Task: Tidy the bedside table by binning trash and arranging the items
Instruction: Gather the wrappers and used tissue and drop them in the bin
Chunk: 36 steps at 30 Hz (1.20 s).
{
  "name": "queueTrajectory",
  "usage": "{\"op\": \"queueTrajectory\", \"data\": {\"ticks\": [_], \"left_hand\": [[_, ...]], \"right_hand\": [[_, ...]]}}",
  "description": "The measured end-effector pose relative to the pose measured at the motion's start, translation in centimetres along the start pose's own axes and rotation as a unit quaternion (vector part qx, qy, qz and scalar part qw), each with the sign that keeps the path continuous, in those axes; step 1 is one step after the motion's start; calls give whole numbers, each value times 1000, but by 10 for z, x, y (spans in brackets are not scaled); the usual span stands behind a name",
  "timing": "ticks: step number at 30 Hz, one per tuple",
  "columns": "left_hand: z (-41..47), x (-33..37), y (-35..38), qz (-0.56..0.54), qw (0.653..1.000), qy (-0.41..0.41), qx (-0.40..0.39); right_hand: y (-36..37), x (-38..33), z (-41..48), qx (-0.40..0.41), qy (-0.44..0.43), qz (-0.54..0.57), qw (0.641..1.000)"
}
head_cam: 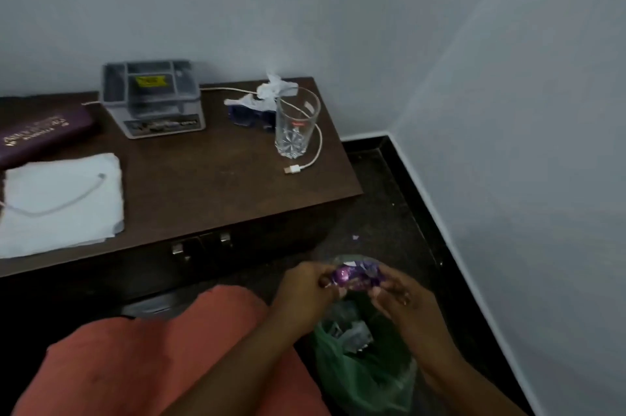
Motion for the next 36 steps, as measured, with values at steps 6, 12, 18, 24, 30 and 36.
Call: {"op": "queueTrajectory", "data": {"ticks": [6,12,18,24,30,36], "left_hand": [[31,-35,92,116,976,-110,-145],[36,-52,95,252,945,-136,-161],[35,-38,61,112,981,-135,-84],[18,-7,-65,-159,979,-19,129],[16,25,-210,-183,945,56,264],[76,97,-290,58,928,94,356]], "right_hand": [[-34,95,-14,77,89,-67,991],[-28,117,-9,71,96,-190,974],[-13,81,0,64,46,-149,986],[46,-36,25,-2,-101,-98,990],[74,-206,69,28,-303,-26,952],[82,-318,180,45,-349,-42,935]]}}
Point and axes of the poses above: each hand's wrist, its own z-axis towards the middle knuckle, its own y-axis out of the palm, x = y × z, the point moved 9 cm from there along z, towards the middle knuckle, and after that the axes turned 7 degrees about -y, right-handed, at the moved point
